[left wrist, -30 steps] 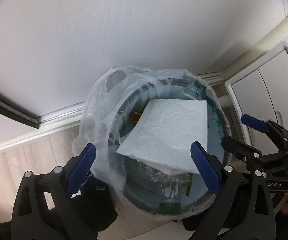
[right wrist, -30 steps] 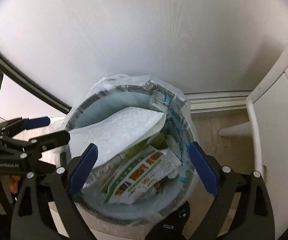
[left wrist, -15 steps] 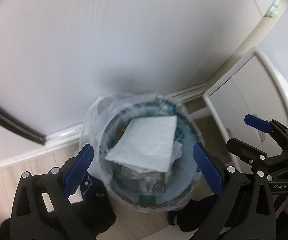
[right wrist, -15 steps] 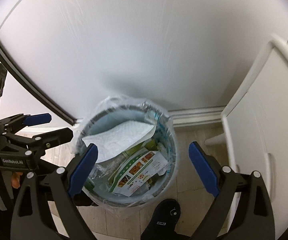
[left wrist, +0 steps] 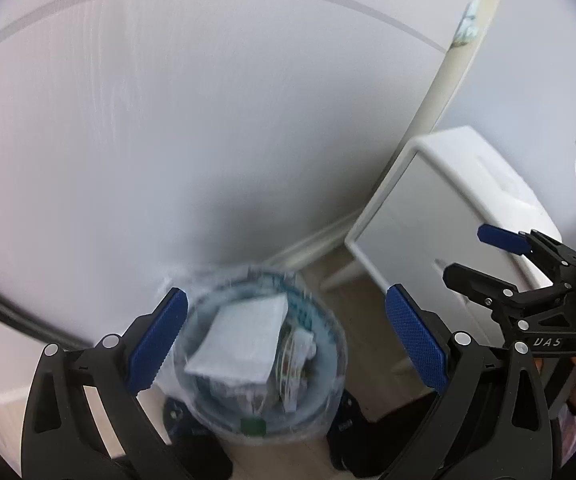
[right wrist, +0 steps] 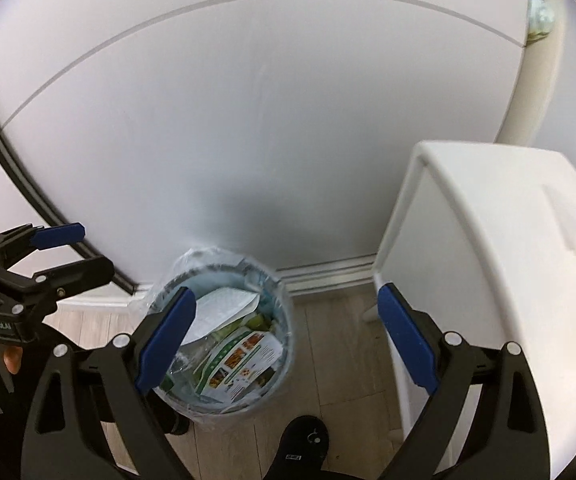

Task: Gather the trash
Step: 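Move both open tools up from the bin over the white cabinet top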

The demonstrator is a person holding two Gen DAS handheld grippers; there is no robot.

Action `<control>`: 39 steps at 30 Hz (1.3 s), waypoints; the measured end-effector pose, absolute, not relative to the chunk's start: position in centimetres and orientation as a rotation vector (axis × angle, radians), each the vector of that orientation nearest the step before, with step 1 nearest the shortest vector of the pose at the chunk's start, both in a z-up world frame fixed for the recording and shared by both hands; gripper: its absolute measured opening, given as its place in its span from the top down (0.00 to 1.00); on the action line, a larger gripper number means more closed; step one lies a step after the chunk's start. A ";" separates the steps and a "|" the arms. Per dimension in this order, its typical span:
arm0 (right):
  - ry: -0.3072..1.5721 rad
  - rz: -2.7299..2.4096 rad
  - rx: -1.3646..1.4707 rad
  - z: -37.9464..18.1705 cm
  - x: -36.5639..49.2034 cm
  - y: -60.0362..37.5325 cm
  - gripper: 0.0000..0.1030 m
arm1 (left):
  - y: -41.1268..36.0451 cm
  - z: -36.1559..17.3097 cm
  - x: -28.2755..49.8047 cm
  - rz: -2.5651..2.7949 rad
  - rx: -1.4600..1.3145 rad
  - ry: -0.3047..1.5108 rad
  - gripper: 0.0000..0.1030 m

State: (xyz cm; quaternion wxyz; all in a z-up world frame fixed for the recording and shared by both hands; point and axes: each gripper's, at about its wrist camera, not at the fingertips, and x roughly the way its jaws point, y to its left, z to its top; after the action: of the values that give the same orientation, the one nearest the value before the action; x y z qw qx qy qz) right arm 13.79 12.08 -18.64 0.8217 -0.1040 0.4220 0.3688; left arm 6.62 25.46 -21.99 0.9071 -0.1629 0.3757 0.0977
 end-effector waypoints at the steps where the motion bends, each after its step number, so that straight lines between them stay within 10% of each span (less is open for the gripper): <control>1: 0.893 0.780 -0.204 -17.9 14.0 11.5 0.13 | 25.1 -21.2 6.7 0.201 -0.327 0.759 0.06; 39: 0.718 0.324 0.070 -8.6 18.1 -15.3 0.13 | 3.8 -10.0 18.1 -0.279 -0.076 0.648 0.06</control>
State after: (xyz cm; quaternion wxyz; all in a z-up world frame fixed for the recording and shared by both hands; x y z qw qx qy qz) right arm 18.11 -15.27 -8.56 0.9227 0.0341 0.3499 0.1580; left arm 18.06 3.81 -10.03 0.9378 -0.0373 0.3171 -0.1365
